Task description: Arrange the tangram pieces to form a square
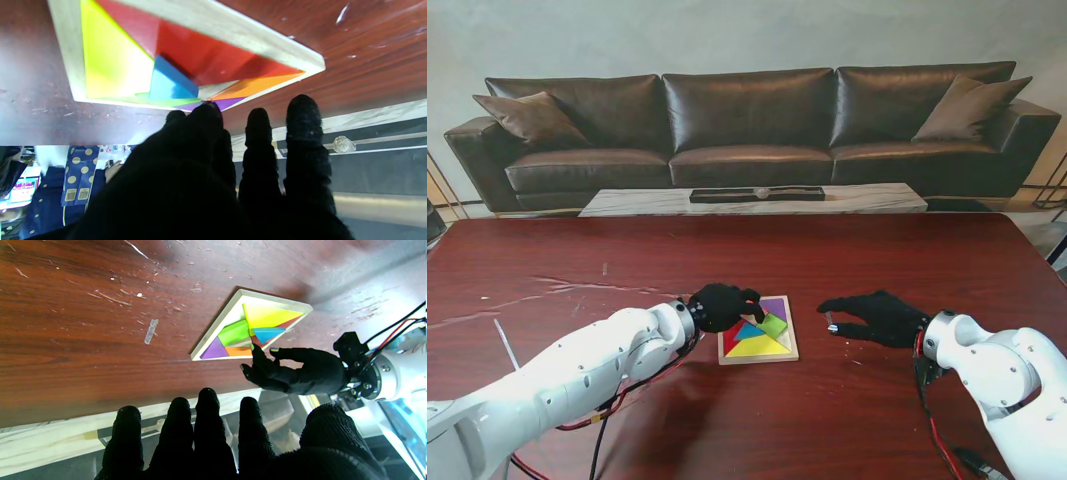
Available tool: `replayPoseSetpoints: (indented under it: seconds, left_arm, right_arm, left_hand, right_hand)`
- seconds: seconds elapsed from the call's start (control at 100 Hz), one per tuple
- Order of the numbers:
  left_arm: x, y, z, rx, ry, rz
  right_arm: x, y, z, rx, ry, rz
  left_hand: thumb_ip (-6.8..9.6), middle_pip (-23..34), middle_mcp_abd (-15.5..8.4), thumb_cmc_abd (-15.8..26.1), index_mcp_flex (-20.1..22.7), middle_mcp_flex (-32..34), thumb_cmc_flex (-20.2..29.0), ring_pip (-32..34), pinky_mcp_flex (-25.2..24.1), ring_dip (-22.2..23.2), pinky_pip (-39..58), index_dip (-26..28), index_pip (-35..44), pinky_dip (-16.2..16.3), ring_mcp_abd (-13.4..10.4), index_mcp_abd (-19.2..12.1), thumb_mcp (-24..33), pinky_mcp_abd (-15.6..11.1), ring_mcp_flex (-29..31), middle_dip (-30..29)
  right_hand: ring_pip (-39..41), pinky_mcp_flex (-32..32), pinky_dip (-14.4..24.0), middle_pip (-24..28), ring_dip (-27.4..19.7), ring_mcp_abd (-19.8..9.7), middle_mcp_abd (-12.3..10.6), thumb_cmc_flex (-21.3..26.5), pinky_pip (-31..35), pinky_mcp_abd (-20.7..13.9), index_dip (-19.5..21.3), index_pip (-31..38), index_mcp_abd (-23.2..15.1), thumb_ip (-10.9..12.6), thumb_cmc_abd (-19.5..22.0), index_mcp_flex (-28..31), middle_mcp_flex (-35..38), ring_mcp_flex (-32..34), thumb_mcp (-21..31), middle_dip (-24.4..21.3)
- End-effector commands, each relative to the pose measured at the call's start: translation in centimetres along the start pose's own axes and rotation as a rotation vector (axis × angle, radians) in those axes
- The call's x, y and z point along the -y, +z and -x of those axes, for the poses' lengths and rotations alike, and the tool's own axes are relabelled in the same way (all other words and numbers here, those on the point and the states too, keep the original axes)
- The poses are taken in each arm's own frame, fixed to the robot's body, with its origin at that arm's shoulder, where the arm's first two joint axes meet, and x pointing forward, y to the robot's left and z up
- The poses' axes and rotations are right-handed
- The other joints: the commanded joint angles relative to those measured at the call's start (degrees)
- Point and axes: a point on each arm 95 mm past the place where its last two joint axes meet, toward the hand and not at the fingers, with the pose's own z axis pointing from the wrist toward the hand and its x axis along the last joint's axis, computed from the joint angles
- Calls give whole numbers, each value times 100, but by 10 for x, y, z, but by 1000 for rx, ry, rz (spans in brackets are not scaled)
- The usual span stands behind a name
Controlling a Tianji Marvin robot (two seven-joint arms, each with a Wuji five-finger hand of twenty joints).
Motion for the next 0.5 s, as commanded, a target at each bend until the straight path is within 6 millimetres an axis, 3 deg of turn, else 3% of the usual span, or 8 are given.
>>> replayPoseSetpoints:
  seconds: [0.0,0.12,0.18,0.31,0.37,0.49]
  left_arm:
    - [3,1,3,8,19,17]
    - [0,2,2,-3,33,33]
    - [-1,2,1,-4,32,36]
    - [-3,2,0,-8,36,43]
    - [-4,2,-1,-9,31,47]
    - [-5,1,-3,-11,25,56]
  right_arm:
    - [3,0,-2,-2,1,-5]
    - [3,0,-2,-3,0,-4]
    - [3,0,-1,-3,1,-4]
    - [3,0,-1,-3,2,-3]
    - [3,0,-1,-2,2,-3]
    - [3,0,-1,-2,3,-2]
  left_hand:
    - [98,-16,186,-190,-160,-317,-69,-11,-49,16,-4,-75,-64,162,-74,-68,409,-42,-213,-12]
    - [61,13,417,-300,-246,-523,-391,179,-38,157,124,17,85,305,-155,-17,463,-185,-296,52]
    - [52,-180,563,-313,-445,-569,-534,267,-36,225,200,86,180,389,-184,161,456,-266,-350,48]
    - [30,-266,596,-349,-653,-586,-883,367,-4,292,304,233,458,466,-215,275,422,-355,-344,205]
    - [12,-444,654,-339,-838,-620,-1328,382,-54,315,330,518,852,512,-202,377,369,-366,-402,233]
    - [-18,-478,687,-315,-858,-644,-1613,406,-57,340,389,906,1355,545,-201,483,377,-407,-395,348]
  right_hand:
    - [-12,-88,-107,53,63,-69,3,75,-33,75,-49,53,5,149,37,123,53,53,24,2]
    - [-12,-84,-106,54,63,-61,2,75,-30,75,-49,53,12,148,30,122,52,53,23,2]
    - [-13,-81,-105,55,62,-61,14,79,-28,77,-49,55,6,149,24,125,51,52,24,3]
    - [-9,-77,-104,60,63,-65,5,86,-25,81,-48,59,11,149,20,126,57,59,26,5]
    - [-10,-77,-103,59,62,-60,5,84,-25,80,-48,57,15,149,22,121,54,54,26,5]
    - [-7,-74,-103,60,62,-62,4,82,-24,79,-49,58,13,148,17,121,55,57,22,5]
